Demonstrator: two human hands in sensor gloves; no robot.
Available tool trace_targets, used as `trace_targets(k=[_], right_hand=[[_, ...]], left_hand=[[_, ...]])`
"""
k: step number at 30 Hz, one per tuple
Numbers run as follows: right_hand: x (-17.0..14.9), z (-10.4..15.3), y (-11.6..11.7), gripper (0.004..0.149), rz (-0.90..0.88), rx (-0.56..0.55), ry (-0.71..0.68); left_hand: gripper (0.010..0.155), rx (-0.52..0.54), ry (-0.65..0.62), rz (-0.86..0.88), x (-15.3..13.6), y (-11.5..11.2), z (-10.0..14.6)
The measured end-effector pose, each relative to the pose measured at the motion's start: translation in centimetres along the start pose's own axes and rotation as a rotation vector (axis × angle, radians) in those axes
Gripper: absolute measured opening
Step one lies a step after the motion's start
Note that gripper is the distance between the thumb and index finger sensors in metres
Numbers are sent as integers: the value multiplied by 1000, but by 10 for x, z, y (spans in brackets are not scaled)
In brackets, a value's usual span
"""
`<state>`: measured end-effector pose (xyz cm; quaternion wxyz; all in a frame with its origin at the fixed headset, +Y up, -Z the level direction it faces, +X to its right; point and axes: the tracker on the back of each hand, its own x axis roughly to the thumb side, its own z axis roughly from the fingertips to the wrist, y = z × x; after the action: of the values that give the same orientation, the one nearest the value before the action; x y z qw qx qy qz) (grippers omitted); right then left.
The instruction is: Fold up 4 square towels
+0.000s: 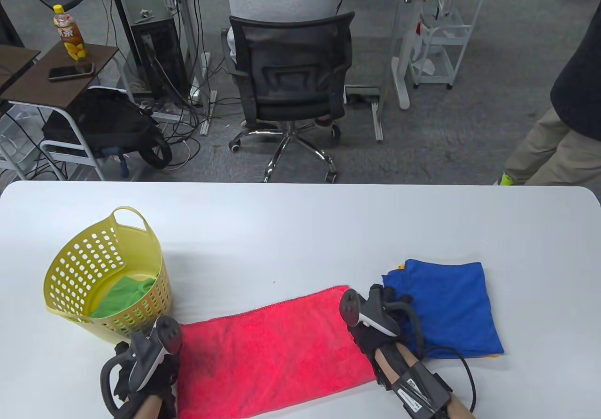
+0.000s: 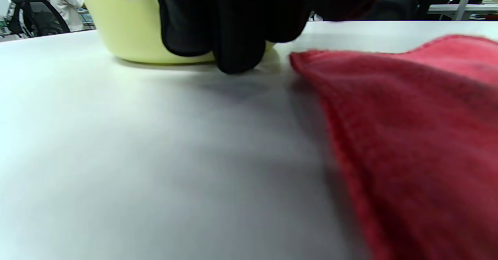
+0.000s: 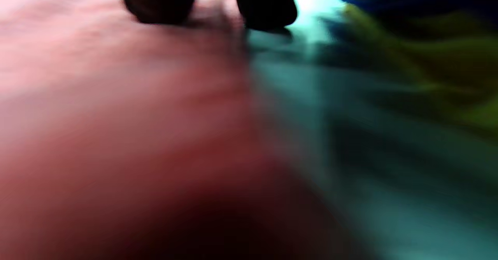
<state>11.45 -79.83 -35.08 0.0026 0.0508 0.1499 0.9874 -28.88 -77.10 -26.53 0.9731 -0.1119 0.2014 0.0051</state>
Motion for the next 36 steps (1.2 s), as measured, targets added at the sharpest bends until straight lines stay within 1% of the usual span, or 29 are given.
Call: trace_targets(k=[1,2,3,5,7,8,9,11,14,17,21,24,26,28,29,31,33,34,35,36], right_hand=[[3,-1,1,48,-16,8,-14],[4,-1,1,46,-22,5,-21],[4,0,0,44,-25,-40,-28],[0,2,-4,41,-76,-47,-58],[-11,12,-15,40,-282,-131,-109],[-14,15,-18,41,-325,-145,-117],[-22,24,-26,41,-432,-171,-144],[-31,38,-37,41,-544,-204,-194],[-41,56,-51,41,-586,-272,-231],[-53,62,-58,41,-622,-274,-261],[-80,59,-58,42,-667,-257,-211],[-104,56,-57,42,-679,-252,-98],[-114,57,-59,42,-675,-241,-10],[-117,60,-64,43,-670,-250,76],[-114,63,-68,42,-659,-254,99],[-100,66,-76,43,-655,-256,97],[-69,68,-86,43,-658,-244,61],[-46,67,-89,43,-644,-222,27],[-36,66,-89,43,-638,-212,13],[-3,62,-87,43,-631,-175,-35]], left_hand=[[59,-3,-18,3,0,0,1],[61,-5,-29,5,0,-1,1],[61,-6,-35,11,0,-1,1],[62,-9,-45,22,0,0,2],[62,-8,-57,37,0,1,3],[62,-7,-60,41,-1,1,3],[62,-8,-62,48,-1,2,2],[62,-11,-65,55,-3,3,2],[61,-18,-69,76,-5,4,1],[60,-18,-75,97,-6,5,1],[60,-3,-89,111,-5,8,5],[60,2,-102,124,-4,10,8],[61,5,-107,126,-4,11,8],[61,5,-111,125,-3,11,9],[61,2,-115,124,-3,11,9],[61,-2,-119,124,-3,10,8],[61,-6,-125,123,-2,10,8],[62,-7,-127,123,-2,9,8],[62,-7,-129,122,-1,9,8],[62,-9,-131,120,-1,8,8]])
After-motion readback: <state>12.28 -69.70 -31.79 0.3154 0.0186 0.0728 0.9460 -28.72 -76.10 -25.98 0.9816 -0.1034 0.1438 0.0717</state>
